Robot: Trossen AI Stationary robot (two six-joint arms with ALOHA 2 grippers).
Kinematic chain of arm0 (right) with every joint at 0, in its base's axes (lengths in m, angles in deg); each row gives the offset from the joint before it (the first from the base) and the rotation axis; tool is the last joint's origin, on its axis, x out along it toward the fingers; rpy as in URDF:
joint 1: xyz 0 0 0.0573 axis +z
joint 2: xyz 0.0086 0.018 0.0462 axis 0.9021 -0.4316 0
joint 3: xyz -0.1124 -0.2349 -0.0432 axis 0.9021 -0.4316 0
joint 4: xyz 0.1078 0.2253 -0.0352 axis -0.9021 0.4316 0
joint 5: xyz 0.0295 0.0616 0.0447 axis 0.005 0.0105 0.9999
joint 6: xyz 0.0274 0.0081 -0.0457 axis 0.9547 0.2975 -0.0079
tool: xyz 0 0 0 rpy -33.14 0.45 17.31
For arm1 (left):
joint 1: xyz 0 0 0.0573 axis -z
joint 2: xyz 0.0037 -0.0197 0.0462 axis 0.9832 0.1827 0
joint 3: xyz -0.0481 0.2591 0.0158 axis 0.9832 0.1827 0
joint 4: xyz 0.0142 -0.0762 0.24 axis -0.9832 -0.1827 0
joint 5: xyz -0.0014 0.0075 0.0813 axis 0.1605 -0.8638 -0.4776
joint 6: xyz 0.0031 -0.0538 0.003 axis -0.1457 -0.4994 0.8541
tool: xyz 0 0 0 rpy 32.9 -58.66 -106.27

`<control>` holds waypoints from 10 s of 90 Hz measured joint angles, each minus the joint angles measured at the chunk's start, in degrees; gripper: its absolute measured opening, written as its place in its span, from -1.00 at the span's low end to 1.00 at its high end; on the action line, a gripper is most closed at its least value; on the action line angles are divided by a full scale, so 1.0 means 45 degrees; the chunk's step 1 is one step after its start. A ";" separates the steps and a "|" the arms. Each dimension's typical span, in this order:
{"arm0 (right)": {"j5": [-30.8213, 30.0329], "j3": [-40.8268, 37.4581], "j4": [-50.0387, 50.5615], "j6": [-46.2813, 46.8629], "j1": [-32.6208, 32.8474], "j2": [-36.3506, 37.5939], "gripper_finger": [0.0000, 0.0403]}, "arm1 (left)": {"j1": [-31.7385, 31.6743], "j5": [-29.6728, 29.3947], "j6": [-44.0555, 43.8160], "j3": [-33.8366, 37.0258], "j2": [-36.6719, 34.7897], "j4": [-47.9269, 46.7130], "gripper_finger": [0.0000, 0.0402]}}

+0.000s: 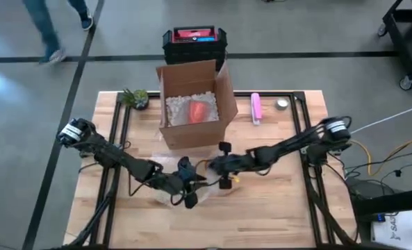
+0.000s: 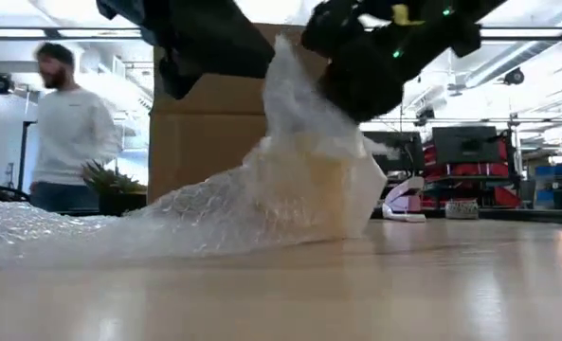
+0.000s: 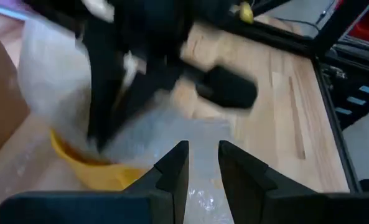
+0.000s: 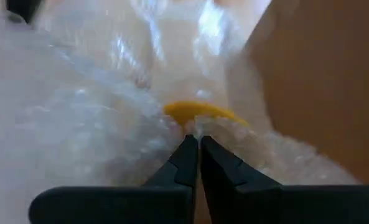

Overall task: Wrap mug
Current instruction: Wrap the yellow mug in the transparent bubble wrap

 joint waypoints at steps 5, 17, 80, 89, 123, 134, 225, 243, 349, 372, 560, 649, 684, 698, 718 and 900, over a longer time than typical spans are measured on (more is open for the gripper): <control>-0.0062 0.0589 0.0611 -0.0014 0.0000 -0.0372 -1.00 | -0.0123 0.0051 0.0276 0.0000 0.0017 0.0326 -0.63; -0.0107 0.1611 0.2238 -0.0028 -0.0005 -0.0749 -1.00 | -0.0377 0.0064 0.0943 0.0000 0.0117 0.0528 -0.63; -0.0092 0.1898 0.3253 0.0375 0.0000 0.0219 -1.00 | -0.1777 0.0675 0.1032 0.1243 0.0703 0.1814 -0.63; -0.0045 0.1856 0.3534 0.0370 0.0005 0.0237 -1.00 | -0.1790 0.0900 0.1145 0.1224 0.1452 0.2619 -0.63; -0.0086 0.4842 0.8091 0.0225 0.0010 0.0302 -1.00 | -0.1810 0.0643 0.1265 0.1199 0.1812 0.2689 -0.63; -0.0158 0.6023 1.0675 0.0457 0.0000 0.0454 -1.00 | -0.1809 0.0648 0.1260 0.1195 0.1807 0.2636 -0.63; 0.0840 0.1758 0.4442 0.1026 -0.0063 -0.0046 -1.00 | -0.1798 0.0839 0.1251 0.1199 0.1571 0.2712 -0.63; 0.0901 0.1999 0.4593 0.0904 -0.0087 -0.0545 -1.00 | -0.1720 0.0901 0.1239 0.1229 0.0917 0.2464 -0.63; 0.2037 0.2209 0.5282 0.1074 0.0005 -0.0696 -1.00 | -0.1711 0.2504 0.1799 0.1336 0.2765 0.2291 -0.63; 0.2344 0.2190 0.5938 0.1803 0.1016 -0.0717 -1.00 | -0.1713 0.4303 0.2202 0.1326 0.2841 0.3192 -0.63; 0.3571 0.4094 0.7487 0.0721 0.0869 -0.1347 -1.00 | -0.0771 0.3086 0.3271 -0.1506 0.2253 -0.0416 -0.85; 0.3113 0.6348 1.1440 0.0113 0.0968 -0.0338 -1.00 | -0.1047 0.0952 0.3588 -0.1501 0.3502 0.0928 -0.89; -0.0377 0.5433 1.2328 0.0045 0.0406 0.0761 -1.00 | -0.1042 0.0988 0.3572 -0.1496 0.3507 0.0966 -0.89; 0.0512 0.4722 1.0982 0.0021 0.0763 0.0446 -1.00 | -0.1038 0.0993 0.3582 -0.1496 0.3507 0.0942 -0.89; 0.1364 0.4466 0.9690 0.0371 0.1747 0.0161 -1.00 | -0.1038 0.0993 0.3582 -0.1496 0.3507 0.0952 -0.89; 0.2011 0.4232 0.8899 0.1275 0.1891 0.0809 -1.00 | -0.1251 0.0609 0.1595 -0.1622 0.4017 0.1736 -0.89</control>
